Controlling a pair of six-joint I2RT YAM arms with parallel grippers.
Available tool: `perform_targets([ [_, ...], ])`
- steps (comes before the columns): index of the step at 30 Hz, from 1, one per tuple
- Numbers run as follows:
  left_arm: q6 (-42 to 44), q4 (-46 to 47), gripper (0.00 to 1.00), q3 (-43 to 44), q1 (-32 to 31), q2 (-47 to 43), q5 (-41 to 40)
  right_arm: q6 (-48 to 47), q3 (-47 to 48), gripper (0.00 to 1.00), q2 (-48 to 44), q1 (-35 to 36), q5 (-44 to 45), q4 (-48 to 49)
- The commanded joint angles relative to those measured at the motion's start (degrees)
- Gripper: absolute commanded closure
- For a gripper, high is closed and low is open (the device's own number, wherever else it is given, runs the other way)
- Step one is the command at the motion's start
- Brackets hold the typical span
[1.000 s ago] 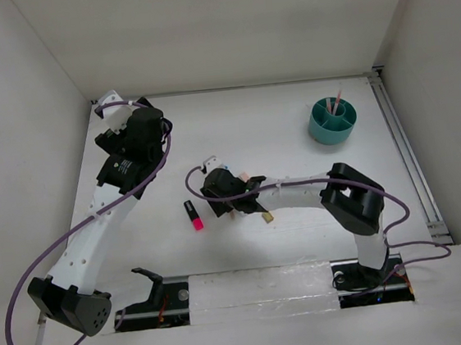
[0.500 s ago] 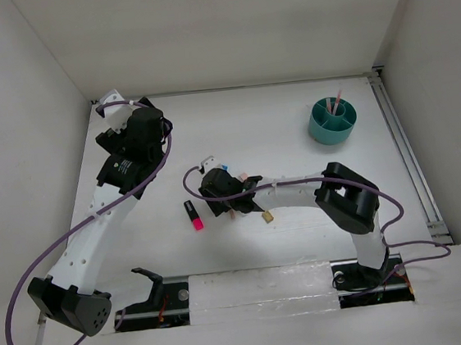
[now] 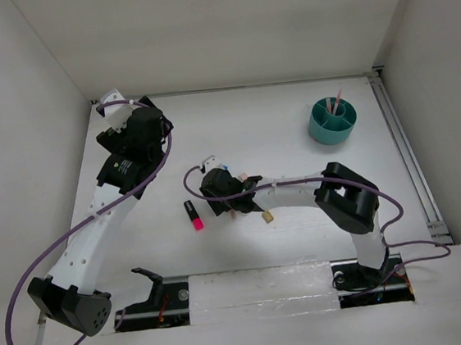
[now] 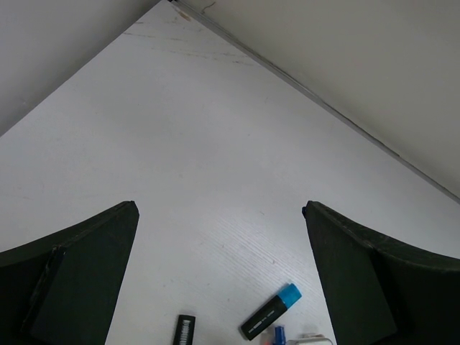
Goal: Sort the stationery into containers
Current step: Pick up the pen from the center of the board.
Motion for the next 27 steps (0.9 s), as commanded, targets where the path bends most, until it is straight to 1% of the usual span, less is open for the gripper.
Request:
perform_targets([
  [1,0.75,1.17,0.0,1.73,-0.07,-0.16,0.17,1.38,1.99,0.4,0.98,-0.44,1.78,-0.79],
  [7,0.75,1.17,0.0,1.73,-0.07,-0.16,0.17,1.39,3.04,0.4,3.09,-0.44,1.26,-0.79],
  [11,1.28,1.69,0.0,1.73,-0.07,-0.16,0.17,1.39,3.04,0.45,3.62,-0.44,0.73,-0.79],
  [13,1.28,1.69,0.0,1.73,-0.07,-0.16,0.17,1.92,3.04,0.45,4.15,-0.44,0.73,-0.79],
  [14,1.28,1.69,0.0,1.73,-0.07,-0.16,0.69,1.92,3.56,0.49,4.15,-0.44,0.73,-0.79],
  [16,1.28,1.69,0.0,1.73,-0.07,-0.16,0.7,1.92,4.09,0.53,4.15,-0.44,0.73,-1.4],
  [17,1.28,1.69,0.0,1.73,-0.07,-0.16,0.7,1.92,4.1,0.58,4.15,-0.44,0.73,-1.4],
  [18,1.28,1.69,0.0,1.73,-0.07,-0.16,0.7,1.92,4.1,0.6,4.15,-0.44,0.73,-1.4],
  [20,1.28,1.69,0.0,1.73,-0.07,-0.16,0.7,1.92,4.1,0.6,4.15,-0.44,0.73,-1.93],
  [21,1.28,1.69,0.0,1.73,-0.07,-0.16,0.7,1.92,4.1,0.64,4.15,-0.44,0.73,-1.93],
  [22,1.28,1.69,0.0,1.73,-0.07,-0.16,0.7,1.92,4.1,0.65,4.67,-0.44,0.73,-1.93],
  [27,1.28,2.22,0.0,1.73,-0.07,-0.16,1.22,0.6,5.14,0.65,5.81,-1.06,-0.5,-1.93],
])
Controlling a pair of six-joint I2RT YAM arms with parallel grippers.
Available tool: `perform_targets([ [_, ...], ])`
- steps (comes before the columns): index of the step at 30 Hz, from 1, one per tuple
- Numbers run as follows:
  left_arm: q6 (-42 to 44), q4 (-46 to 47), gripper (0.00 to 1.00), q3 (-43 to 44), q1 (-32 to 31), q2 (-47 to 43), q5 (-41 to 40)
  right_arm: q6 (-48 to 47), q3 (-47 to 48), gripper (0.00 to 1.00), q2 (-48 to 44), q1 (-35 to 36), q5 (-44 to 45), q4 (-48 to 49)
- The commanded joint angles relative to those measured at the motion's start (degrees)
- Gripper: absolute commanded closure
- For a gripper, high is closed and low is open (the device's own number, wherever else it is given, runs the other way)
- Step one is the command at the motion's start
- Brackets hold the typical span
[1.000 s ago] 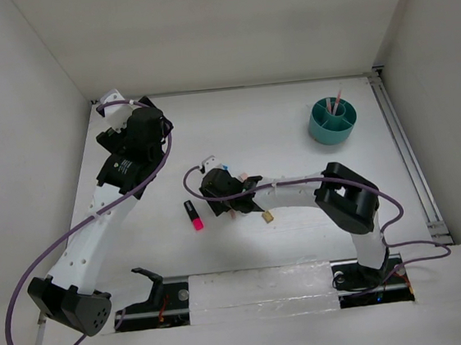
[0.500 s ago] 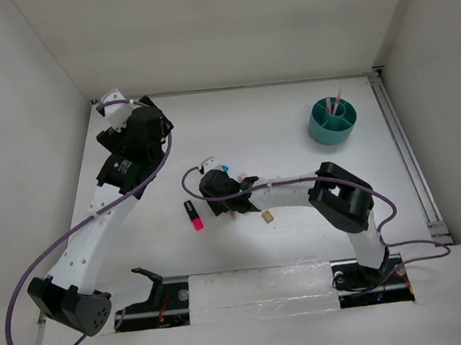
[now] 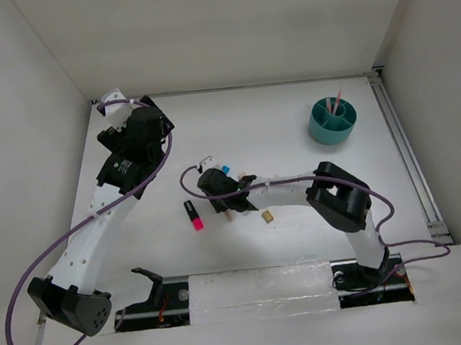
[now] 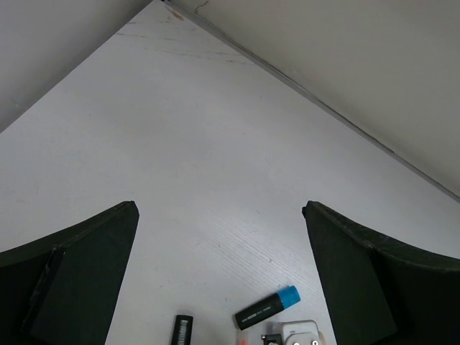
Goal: Sort the stationery into containers
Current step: Pick up the pen from the center of the board.
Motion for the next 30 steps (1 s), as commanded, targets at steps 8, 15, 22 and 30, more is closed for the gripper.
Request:
perform_targets([
  [8,1.15,1.63,0.0,1.2,-0.07,-0.16,0.22,-2.1,3.56,0.94,3.44,-1.85,-1.73,-1.92],
  [15,1.15,1.63,0.0,1.2,-0.07,-0.69,0.22,-2.1,1.81,1.0,-1.12,-1.85,-2.26,-3.06],
  [22,1.15,2.16,0.0,1.2,-0.07,-0.69,0.22,-4.2,-1.97,1.0,-14.83,-1.85,-1.12,-4.38],
  [30,4.04,6.98,0.0,-1.52,-0.07,-2.7,3.55,-12.64,-16.63,1.0,-32.13,-20.01,-19.71,25.6],
])
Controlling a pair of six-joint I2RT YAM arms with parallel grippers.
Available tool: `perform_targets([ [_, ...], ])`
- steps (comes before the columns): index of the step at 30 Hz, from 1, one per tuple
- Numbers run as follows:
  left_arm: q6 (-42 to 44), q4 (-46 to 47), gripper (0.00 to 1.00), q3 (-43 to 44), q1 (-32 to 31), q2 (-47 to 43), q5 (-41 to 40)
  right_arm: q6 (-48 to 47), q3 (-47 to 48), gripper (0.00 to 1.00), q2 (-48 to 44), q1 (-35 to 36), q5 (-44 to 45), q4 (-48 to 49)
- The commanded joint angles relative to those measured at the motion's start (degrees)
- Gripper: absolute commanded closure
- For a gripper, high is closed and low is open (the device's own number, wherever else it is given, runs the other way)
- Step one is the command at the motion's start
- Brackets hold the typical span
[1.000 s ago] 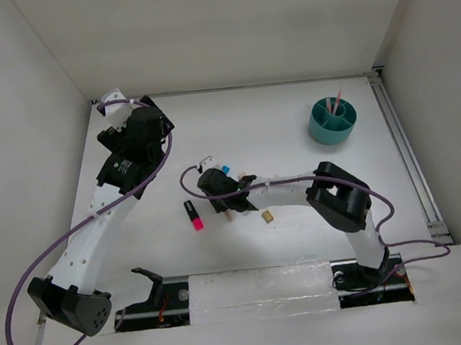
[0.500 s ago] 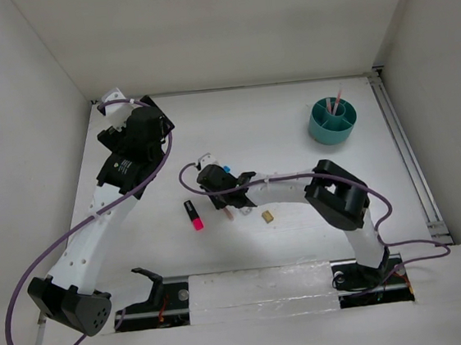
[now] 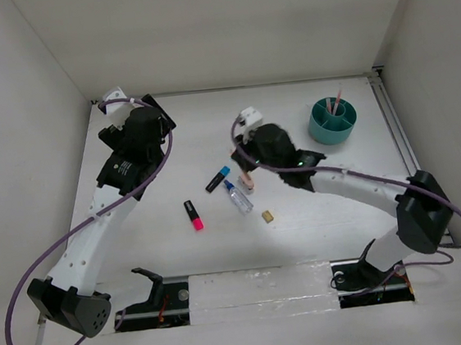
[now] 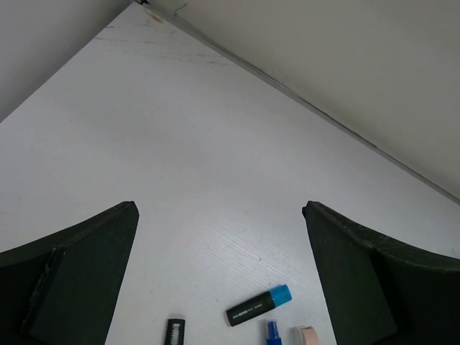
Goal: Sort the stationery into containers
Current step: Pick up the pen from the center of the board, then place the pen in the storage box.
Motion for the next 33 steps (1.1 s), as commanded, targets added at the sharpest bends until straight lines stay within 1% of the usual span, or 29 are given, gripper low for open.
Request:
perform_targets([
  [1,3.48,6.2,0.0,-2.0,-0.07,-3.73,3.81,-3.86,-7.07,1.0,-5.57,-13.42,-12.59,21.18],
  [2,4.1,7.34,0.0,-3.32,-0.07,-4.26,4.79,-3.86,-8.66,1.0,-6.72,-20.42,-19.23,25.23],
  [3,4.1,8.92,0.0,-3.33,-0.07,-4.79,5.49,-3.86,-10.67,1.0,-7.68,-23.62,-22.34,29.09],
  [4,4.71,9.54,0.0,-4.03,-0.07,-4.8,6.02,-3.86,-11.21,1.0,-9.17,-26.35,-24.72,35.66],
  [5,5.5,9.55,0.0,-4.03,-0.07,-5.58,7.16,-3.86,-11.22,1.0,-9.19,-28.64,-27.01,37.9],
  [6,5.51,10.25,0.0,-4.56,-0.07,-5.59,7.17,-4.55,-9.65,1.0,-9.19,-32.75,-28.69,38.88],
  [8,6.03,10.78,0.0,-4.56,-0.07,-6.12,8.31,-6.58,-7.8,1.0,-8.49,-36.3,-32.55,41.59],
  [9,6.04,10.78,0.0,-4.56,-0.07,-6.12,8.31,-7.1,-6.84,1.0,-7.7,-39.62,-36.05,42.66],
  [10,6.56,10.78,0.0,-4.56,-0.07,-6.12,8.92,-7.11,-5.17,1.0,-6.82,-41.3,-38.17,43.54],
  [11,6.56,10.78,0.0,-4.56,-0.07,-6.12,9.97,-7.11,-5.16,1.0,-4.9,-43.06,-41.15,46.59],
  [12,6.56,11.39,0.0,-4.56,-0.07,-6.12,10.59,-6.15,-4.37,1.0,-3.75,-44.73,-43.71,49.06],
  [13,7.17,11.4,0.0,-4.56,-0.07,-6.12,11.12,-4.92,-3.76,1.0,-2.35,-48.58,-46.69,51.7],
  [14,7.18,11.4,0.0,-4.56,-0.07,-6.12,11.13,-1.69,-3.75,1.0,0.36,-50.44,-49.24,57.55],
  [15,7.18,11.92,0.0,-4.56,-0.07,-5.59,12.0,0.43,-3.75,1.0,1.61,-52.2,-51.88,60.48],
  [16,7.7,11.92,0.0,-4.56,-0.07,-5.59,12.87,2.1,-3.75,1.0,2.75,-55.26,-51.91,62.6],
  [18,7.71,11.92,0.0,-4.56,-0.07,-5.59,13.58,5.61,-3.75,1.0,5.91,-57.74,-52.7,67.16],
  [20,7.71,12.45,0.0,-4.56,-0.07,-5.07,14.38,7.3,-3.05,1.0,7.94,-60.29,-54.89,69.46],
  [28,8.76,12.98,0.0,-4.56,-0.07,-5.06,16.31,8.36,-0.33,1.0,15.76,-62.15,-57.0,72.02],
  [33,8.76,13.5,0.0,-4.56,-0.07,-5.06,16.84,8.89,1.69,1.0,20.95,-64.6,-58.93,73.86],
])
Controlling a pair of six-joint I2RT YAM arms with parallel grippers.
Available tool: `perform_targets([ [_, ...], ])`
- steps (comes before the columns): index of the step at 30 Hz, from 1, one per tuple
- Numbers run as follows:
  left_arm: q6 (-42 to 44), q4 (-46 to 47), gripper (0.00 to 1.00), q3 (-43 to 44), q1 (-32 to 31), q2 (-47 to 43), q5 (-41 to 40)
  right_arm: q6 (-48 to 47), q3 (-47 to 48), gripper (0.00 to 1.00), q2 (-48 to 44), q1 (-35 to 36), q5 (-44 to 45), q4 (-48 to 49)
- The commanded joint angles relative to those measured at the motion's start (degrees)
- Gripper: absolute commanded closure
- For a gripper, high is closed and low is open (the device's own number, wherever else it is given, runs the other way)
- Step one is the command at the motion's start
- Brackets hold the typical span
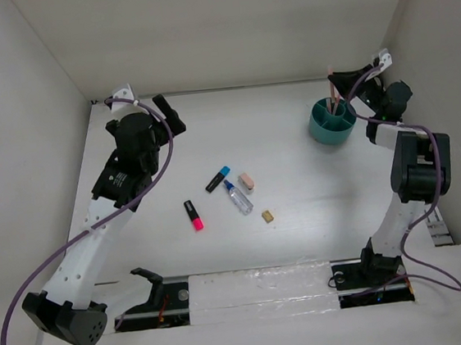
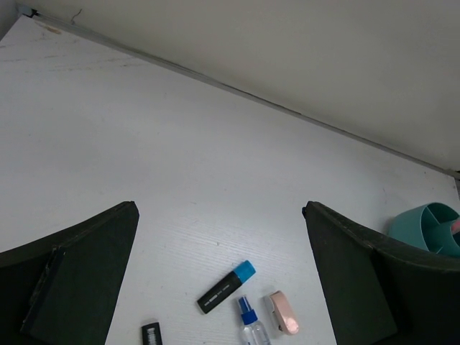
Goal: Sort the stationery into containers
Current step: Place the pen in the storage box.
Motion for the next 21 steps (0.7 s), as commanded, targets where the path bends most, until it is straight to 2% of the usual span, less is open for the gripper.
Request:
perform_targets([
  [1,0.89,3.65,0.0,-0.73,-0.07,-0.12,0.75,1.93,2.88,1.0,2.9,-1.97,-3.83,7.35],
  [6,1.42,4.26,0.0,-0.74,-0.07,-0.12,1.81,3.79,4.11,1.0,6.6,-4.17,-6.73,8.42],
  [21,1.42,4.79,0.0,-1.27,-0.07,-0.12,3.48,3.79,2.97,1.0,9.41,-5.22,-9.55,8.95],
])
